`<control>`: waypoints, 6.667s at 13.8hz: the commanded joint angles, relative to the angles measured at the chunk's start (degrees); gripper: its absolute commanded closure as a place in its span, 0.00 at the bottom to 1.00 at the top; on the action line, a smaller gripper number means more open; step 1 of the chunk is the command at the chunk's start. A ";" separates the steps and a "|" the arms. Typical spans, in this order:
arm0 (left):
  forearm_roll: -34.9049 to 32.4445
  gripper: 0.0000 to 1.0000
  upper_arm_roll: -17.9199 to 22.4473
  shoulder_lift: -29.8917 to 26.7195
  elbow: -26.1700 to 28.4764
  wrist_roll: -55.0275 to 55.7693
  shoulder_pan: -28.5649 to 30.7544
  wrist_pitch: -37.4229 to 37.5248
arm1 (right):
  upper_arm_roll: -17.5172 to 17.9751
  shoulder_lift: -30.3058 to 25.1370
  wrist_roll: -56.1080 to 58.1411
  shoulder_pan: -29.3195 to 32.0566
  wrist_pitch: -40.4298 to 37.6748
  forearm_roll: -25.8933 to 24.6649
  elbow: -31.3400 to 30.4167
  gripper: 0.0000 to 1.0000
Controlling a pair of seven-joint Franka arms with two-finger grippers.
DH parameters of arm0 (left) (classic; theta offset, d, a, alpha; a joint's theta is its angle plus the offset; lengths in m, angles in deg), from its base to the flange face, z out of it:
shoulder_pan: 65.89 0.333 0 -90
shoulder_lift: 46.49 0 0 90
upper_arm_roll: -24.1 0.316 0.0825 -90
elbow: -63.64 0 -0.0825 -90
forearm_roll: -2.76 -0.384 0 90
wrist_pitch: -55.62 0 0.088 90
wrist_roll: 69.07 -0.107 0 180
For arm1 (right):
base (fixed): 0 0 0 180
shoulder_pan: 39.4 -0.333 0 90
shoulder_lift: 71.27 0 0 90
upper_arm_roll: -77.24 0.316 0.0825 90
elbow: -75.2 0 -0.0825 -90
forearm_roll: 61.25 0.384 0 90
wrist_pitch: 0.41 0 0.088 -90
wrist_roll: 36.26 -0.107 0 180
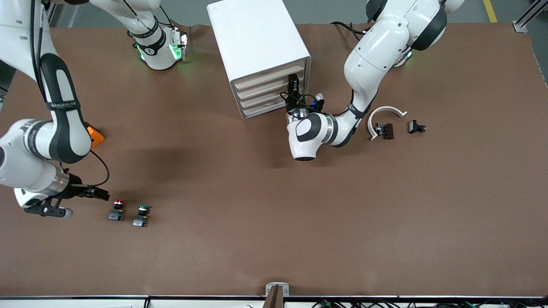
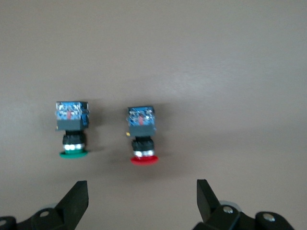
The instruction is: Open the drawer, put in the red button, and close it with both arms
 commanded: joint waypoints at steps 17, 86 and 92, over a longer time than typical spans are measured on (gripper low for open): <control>2.90 0.01 1.07 0.73 -3.03 -0.31 18.27 -5.10 | -0.28 16.03 -1.34 -1.15 5.32 -3.61 12.26 0.00; -47.03 0.00 -4.11 -25.64 12.26 -63.16 2.37 -58.37 | -0.37 -16.21 -79.27 -53.73 -30.16 -6.60 9.35 0.00; -47.03 0.00 -6.75 -25.73 13.58 -62.72 1.49 -58.28 | -0.46 -22.98 -49.83 -41.09 -39.58 -6.60 9.80 0.00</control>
